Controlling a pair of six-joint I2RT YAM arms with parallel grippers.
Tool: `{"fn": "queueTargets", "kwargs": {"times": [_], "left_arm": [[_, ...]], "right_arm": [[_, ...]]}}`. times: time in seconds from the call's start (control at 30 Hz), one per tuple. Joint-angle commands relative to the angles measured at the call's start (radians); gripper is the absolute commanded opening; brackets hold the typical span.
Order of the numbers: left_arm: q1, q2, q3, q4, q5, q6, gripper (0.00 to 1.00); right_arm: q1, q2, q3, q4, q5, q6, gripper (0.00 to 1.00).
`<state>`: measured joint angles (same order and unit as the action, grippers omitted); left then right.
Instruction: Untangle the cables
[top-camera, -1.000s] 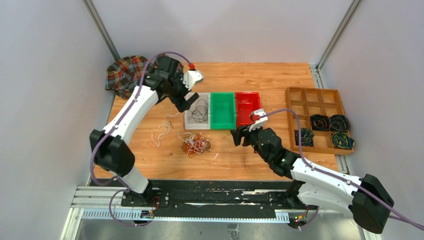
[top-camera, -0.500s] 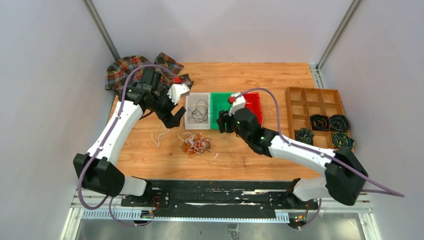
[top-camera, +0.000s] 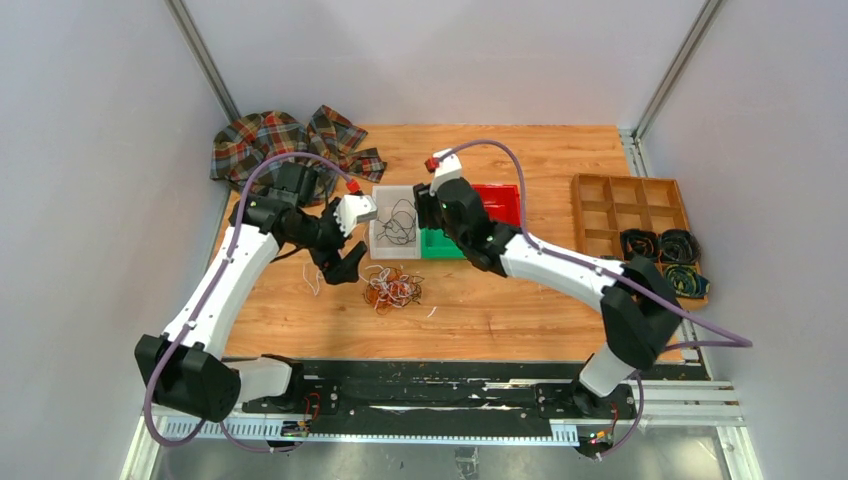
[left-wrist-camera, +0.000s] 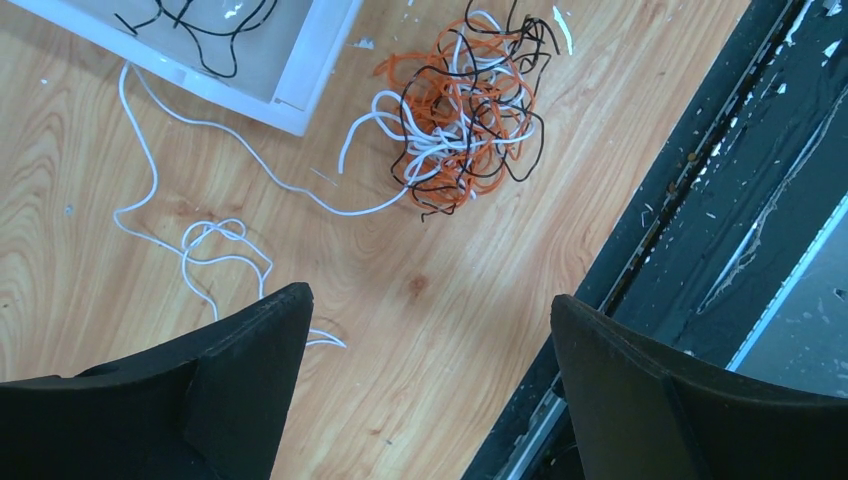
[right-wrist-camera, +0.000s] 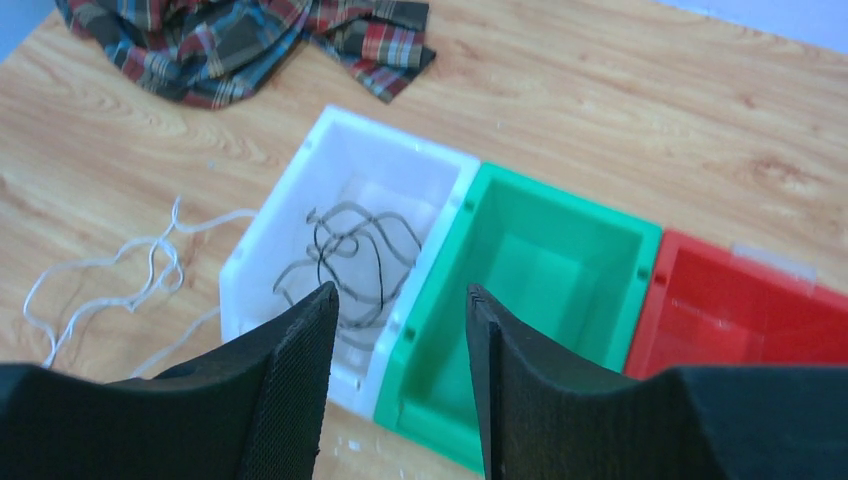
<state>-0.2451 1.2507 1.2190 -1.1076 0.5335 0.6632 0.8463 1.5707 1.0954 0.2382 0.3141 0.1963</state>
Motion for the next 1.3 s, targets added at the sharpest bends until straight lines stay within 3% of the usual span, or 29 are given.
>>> {"fn": "queueTargets", "kwargs": {"times": [0.0,0.3,0.53,0.67,0.8,1.0,1.27], "left_arm": [[-0.001,-0.057,0.018,-0.017,0.023,0.005,0.93],[-0.001,-0.106,-0.03,-0.051,-0.019,0.071,0.96],[0.0,-0.092,-0.019,-0.053,-0.031,0.087,0.96],[-0.001,-0.061,-0.01,-0.053,0.002,0.081,0.96],[-0.002,-0.038,-0.009,-0.054,0.011,0.085,0.96],[-0.002,0.035,0.012,-0.047,0.039,0.111,0.93],[-0.042,0.164,0.04,-0.02,0.089,0.164,0.85]], "right_arm": [[-0.035,0.129,0.15,0.026,0.027,-0.056,0.5],[-0.08,0.362,0.312,0.062,-0.016,-0.065,0.42],[-0.071,0.519,0.355,0.076,-0.061,0.036,0.31],[-0.05,0.546,0.344,0.095,-0.034,0.045,0.31],[-0.048,0.543,0.34,0.098,-0.005,0.031,0.35],[-0.048,0.472,0.372,0.097,-0.022,-0.028,0.5],[-0.049,0.26,0.261,0.11,0.023,-0.089,0.69]]}}
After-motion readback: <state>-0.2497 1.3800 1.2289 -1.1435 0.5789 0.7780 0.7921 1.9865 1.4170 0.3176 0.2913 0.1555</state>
